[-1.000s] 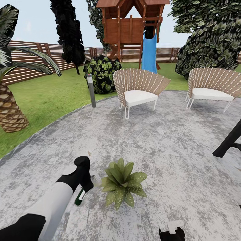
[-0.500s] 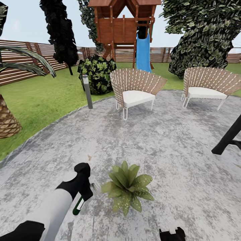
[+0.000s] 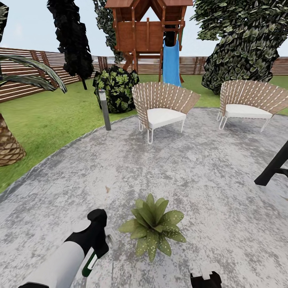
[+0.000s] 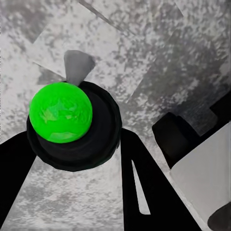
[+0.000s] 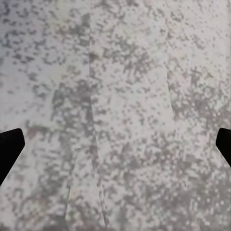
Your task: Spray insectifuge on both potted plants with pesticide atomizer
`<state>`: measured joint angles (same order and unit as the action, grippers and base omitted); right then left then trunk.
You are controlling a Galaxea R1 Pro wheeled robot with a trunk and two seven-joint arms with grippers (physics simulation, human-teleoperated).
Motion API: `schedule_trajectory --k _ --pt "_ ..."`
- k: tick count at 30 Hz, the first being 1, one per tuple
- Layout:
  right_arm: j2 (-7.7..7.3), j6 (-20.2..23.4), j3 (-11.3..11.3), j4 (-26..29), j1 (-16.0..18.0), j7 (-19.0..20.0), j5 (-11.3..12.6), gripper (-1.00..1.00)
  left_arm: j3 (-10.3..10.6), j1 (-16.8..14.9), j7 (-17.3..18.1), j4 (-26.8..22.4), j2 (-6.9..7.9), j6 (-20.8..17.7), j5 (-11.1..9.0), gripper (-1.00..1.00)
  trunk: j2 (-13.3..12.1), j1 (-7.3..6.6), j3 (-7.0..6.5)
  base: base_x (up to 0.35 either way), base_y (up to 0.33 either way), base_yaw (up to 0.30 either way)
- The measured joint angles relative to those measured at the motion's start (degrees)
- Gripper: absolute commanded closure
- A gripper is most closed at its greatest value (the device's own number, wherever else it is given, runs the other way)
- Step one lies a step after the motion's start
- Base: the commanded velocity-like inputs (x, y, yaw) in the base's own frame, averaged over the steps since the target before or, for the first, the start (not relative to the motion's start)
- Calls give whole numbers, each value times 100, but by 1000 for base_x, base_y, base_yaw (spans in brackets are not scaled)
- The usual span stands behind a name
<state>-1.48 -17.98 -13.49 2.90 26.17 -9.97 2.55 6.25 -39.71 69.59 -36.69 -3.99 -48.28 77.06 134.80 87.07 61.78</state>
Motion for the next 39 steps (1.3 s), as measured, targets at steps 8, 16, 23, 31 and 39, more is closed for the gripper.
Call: schedule_trajectory --k 8,16,23,31,39 --pt "2 -1 0 4 0 2 0 -100 8 -86 69 -206 -12 -51 -311 100 0 -2 0 92 107 0" --pt "-1 -8 1 4 -1 0 0 -100 2 -16 3 -88 -36 -90 -356 100 0 0 0 109 107 -58" --pt "-1 -8 -1 3 -1 -1 0 -100 -9 -10 -2 212 42 -87 -712 100 0 0 0 2 2 -285" --pt "1 -9 -3 -6 0 0 -1 -100 -284 -77 -19 148 90 -89 -677 100 0 0 0 0 0 -127" --pt "2 -7 -5 0 0 0 -3 -100 -254 -75 -23 190 -43 -104 -189 100 0 0 0 0 0 -1"
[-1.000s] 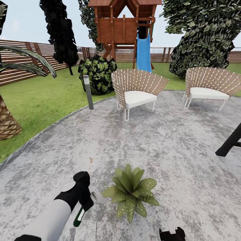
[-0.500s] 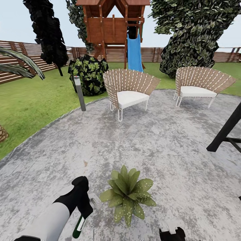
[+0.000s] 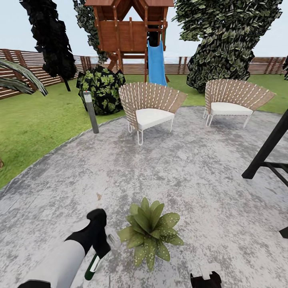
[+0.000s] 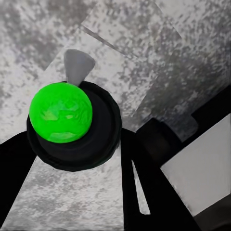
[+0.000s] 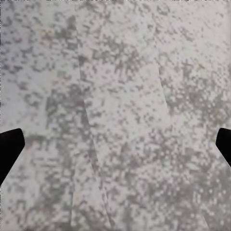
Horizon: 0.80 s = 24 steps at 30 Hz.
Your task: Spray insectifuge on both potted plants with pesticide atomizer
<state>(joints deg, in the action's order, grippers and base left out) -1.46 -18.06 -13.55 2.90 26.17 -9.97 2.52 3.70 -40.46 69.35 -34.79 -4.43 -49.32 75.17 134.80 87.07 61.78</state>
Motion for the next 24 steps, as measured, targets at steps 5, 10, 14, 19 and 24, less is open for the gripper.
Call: schedule_trajectory --k 5,10,14,19,24 --pt "-2 -1 0 4 -1 -1 3 -100 16 35 -13 17 20 1 72 100 0 0 0 0 0 -186" --pt "-6 -2 5 -4 0 -2 0 -100 1 61 -10 15 72 7 75 100 0 0 0 0 0 -66" --pt "-47 -2 5 -6 0 -8 -5 -100 -4 66 -133 21 87 7 72 100 0 0 0 0 0 -1" --pt "-55 1 5 -6 0 -8 -4 -100 -34 66 -245 24 93 7 66 100 0 0 0 0 0 0" --pt "-48 2 5 -6 0 -9 1 -100 -48 75 -249 18 89 17 20 100 0 0 0 0 0 0"
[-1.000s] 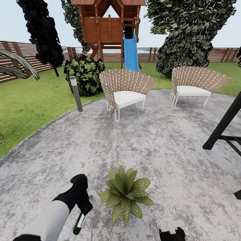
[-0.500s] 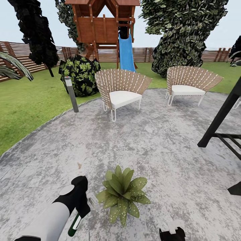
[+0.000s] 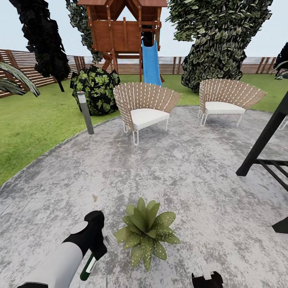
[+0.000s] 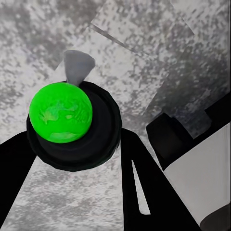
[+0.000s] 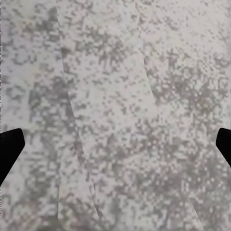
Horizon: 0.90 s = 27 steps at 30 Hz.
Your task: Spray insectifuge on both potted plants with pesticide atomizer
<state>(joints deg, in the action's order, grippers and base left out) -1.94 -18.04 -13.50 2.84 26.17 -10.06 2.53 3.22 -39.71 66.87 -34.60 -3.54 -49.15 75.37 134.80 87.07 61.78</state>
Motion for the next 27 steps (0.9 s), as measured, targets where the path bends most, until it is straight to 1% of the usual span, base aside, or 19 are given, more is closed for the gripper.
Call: schedule_trajectory --k 3,9,12,16,21,25,27 --pt "1 -1 -1 1 -1 0 1 -100 4 -17 -1 -59 -19 -4 -23 100 0 0 0 0 0 -116" --pt "0 3 -1 2 -1 2 1 -100 1 -62 -3 -88 -18 -4 -25 100 0 0 0 -8 0 -254" --pt "0 6 0 2 -1 2 2 -100 -3 -62 -2 -82 -16 -4 -26 100 0 2 0 -169 40 -237" --pt "1 4 0 1 0 4 2 -100 -7 -61 4 -83 -15 -5 -19 100 0 2 0 -184 217 -31" --pt "2 7 -2 1 -1 6 2 -100 -9 -61 5 -84 -15 -5 -18 100 0 -1 0 22 274 -2" --pt "3 5 -7 0 0 7 2 -100 -20 -61 0 -82 -14 -5 -26 100 0 0 0 26 54 -11" --pt "5 5 -9 1 -1 6 1 -100 -15 -61 -1 -81 -13 -5 -26 100 0 0 0 2 5 -166"
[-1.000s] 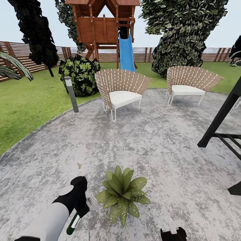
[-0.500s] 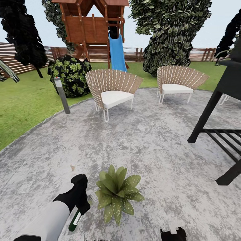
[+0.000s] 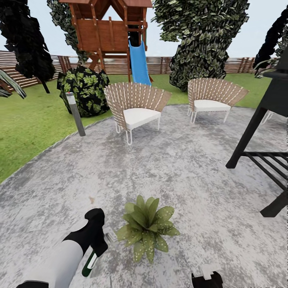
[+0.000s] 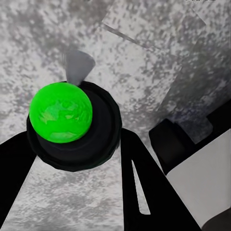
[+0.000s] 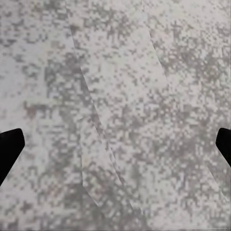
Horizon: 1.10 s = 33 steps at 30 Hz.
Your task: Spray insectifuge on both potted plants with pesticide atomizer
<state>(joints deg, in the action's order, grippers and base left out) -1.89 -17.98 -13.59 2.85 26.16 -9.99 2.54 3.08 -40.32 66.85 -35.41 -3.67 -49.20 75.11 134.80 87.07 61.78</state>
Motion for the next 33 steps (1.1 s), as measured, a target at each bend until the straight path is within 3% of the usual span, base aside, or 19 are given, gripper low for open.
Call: schedule_trajectory --k 6,9,13,19,23,25,27,28,33 --pt "2 0 0 0 0 1 0 -100 12 -92 50 -17 10 2 -2 100 0 0 0 0 0 -186" --pt "5 0 0 -1 1 1 0 -100 40 -598 128 -12 -28 23 42 100 0 0 -1 0 0 -12" --pt "5 0 0 -1 1 1 0 -100 61 -935 220 -11 -12 41 85 100 0 0 0 0 0 -1" --pt "0 0 1 -1 1 1 0 -100 63 -1185 231 -10 -115 45 70 100 0 0 0 0 0 0" --pt "-4 0 8 -1 1 1 -3 -100 70 -1275 370 -3 -170 60 181 100 0 0 0 0 0 0" --pt "-4 -4 8 -1 1 -1 -1 -100 258 -1286 609 -13 -163 68 285 100 0 0 0 0 0 0" --pt "-4 -8 9 -1 1 1 0 -100 776 -1290 1079 -23 -142 76 446 100 0 0 0 0 0 0" --pt "-4 -9 9 -1 1 2 0 -100 876 -1292 1240 -26 -137 83 470 100 0 0 0 0 0 0" --pt "-4 -4 9 -1 1 2 0 -100 966 -1330 1422 -38 -172 93 480 100 0 0 0 0 0 0"
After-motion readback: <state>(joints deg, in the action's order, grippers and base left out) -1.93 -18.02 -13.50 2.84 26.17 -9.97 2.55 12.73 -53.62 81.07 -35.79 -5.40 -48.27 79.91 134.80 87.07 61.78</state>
